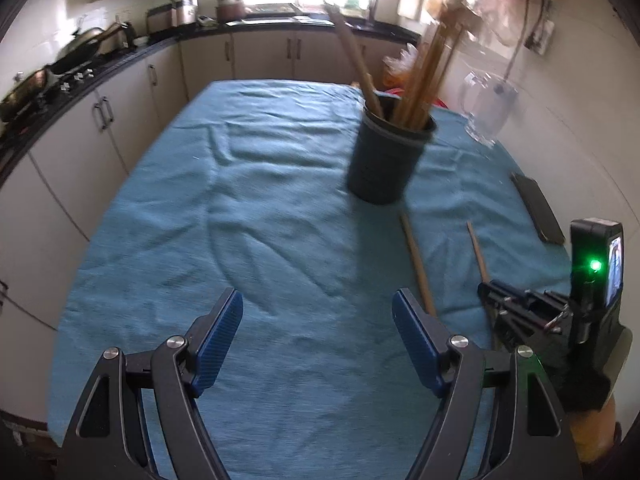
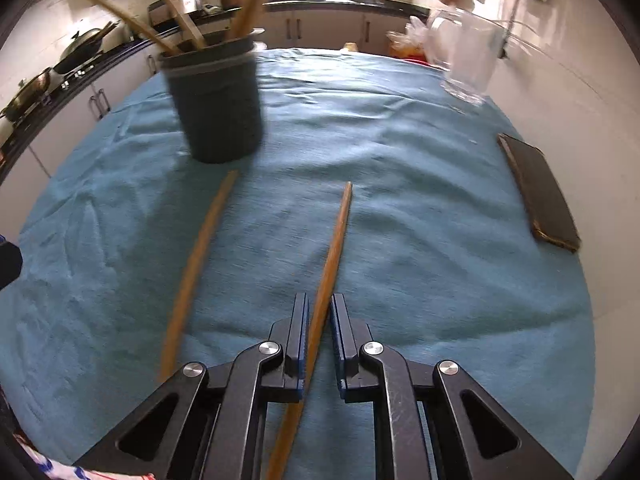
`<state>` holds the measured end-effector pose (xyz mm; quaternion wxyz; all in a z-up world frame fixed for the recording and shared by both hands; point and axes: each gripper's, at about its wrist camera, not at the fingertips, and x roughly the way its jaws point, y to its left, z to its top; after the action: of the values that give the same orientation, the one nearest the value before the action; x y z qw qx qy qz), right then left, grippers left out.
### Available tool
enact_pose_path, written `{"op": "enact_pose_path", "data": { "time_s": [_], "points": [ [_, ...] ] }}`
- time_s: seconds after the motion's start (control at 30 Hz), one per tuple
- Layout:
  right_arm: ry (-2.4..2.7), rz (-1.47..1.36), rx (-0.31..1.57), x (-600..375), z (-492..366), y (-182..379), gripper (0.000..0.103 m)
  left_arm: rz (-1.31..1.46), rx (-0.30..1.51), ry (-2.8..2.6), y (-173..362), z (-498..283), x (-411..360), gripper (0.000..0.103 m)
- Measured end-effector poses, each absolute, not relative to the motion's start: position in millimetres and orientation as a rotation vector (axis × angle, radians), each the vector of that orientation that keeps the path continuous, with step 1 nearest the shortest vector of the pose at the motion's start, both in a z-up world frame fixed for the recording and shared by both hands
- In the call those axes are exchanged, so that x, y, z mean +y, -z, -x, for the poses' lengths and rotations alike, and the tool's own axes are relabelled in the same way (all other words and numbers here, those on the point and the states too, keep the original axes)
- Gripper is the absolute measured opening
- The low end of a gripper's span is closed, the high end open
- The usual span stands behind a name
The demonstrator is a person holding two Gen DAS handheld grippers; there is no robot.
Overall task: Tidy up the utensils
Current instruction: 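Lower the left gripper onto one chopstick while the right gripper closes on the other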
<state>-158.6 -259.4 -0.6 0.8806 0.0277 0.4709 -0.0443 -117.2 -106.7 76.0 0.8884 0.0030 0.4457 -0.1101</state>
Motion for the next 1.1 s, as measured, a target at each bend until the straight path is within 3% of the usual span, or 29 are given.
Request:
{"op": "enact_pose_path", "data": {
  "time_s": [0.37, 0.43, 0.5, 0.67, 1.1],
  "points": [
    [0.093, -0.179, 0.970, -304.7, 180.5, 0.5, 0.012, -0.204, 0.994, 0.371, -40.8, 92.8, -195.0, 0.073],
    [0.094, -0.173, 0.966, -303.3, 182.0, 0.8, 0.012, -0.241, 1.018, 0.370, -30.0, 85.8, -206.9, 0.057],
    [0.095, -0.169, 0.963, -302.3, 182.8, 0.4, 0.012, -0.255, 1.041, 0.371, -22.4, 81.9, -214.5, 0.034],
    [0.084, -0.184, 0.957, -305.0, 185.4, 0.9, 0.012, -0.277, 1.041, 0.355, -14.0, 76.9, -223.4, 0.009],
    [0.014, -0.273, 0.994, -319.0, 201.6, 0.2, 0.014, -0.101, 1.166, 0.452, -24.4, 88.4, -165.0, 0.008]
  ]
}}
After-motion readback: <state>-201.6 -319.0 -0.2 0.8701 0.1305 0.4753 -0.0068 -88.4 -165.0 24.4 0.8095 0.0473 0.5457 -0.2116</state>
